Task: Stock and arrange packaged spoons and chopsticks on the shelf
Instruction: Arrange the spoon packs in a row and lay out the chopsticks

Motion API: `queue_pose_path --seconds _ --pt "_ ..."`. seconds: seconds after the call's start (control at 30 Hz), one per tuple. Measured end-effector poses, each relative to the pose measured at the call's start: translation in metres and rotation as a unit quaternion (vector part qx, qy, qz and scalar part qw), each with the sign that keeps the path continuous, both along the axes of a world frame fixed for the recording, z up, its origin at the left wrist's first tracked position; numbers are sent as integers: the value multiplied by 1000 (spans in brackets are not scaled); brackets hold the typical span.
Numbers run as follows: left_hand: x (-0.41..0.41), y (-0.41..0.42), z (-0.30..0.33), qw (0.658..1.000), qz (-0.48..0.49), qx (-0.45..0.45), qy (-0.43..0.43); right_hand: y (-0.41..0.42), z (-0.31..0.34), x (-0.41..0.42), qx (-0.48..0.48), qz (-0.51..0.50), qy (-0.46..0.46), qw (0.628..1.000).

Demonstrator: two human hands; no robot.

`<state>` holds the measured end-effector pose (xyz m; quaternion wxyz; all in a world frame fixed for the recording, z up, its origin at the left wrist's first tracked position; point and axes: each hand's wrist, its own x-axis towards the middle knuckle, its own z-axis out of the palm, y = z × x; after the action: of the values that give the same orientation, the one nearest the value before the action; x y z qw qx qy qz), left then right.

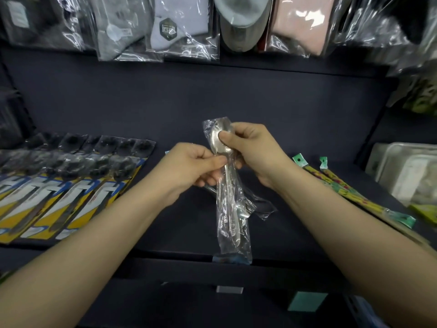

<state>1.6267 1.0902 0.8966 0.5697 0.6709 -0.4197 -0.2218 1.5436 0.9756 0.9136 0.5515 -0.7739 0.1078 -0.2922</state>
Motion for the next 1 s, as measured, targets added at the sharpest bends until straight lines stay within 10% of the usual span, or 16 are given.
queue_pose_path --seconds 0.2,0.53,1.0 --pt "-2 1 2 997 -43 -31 -48 -4 2 -10 -4 2 11 1000" --pt "-10 -6 -20 963 -39 -214 159 6 6 -20 31 67 -22 997" --pt "-9 -1 -19 996 -44 26 68 -3 -7 -12 4 -42 28 999"
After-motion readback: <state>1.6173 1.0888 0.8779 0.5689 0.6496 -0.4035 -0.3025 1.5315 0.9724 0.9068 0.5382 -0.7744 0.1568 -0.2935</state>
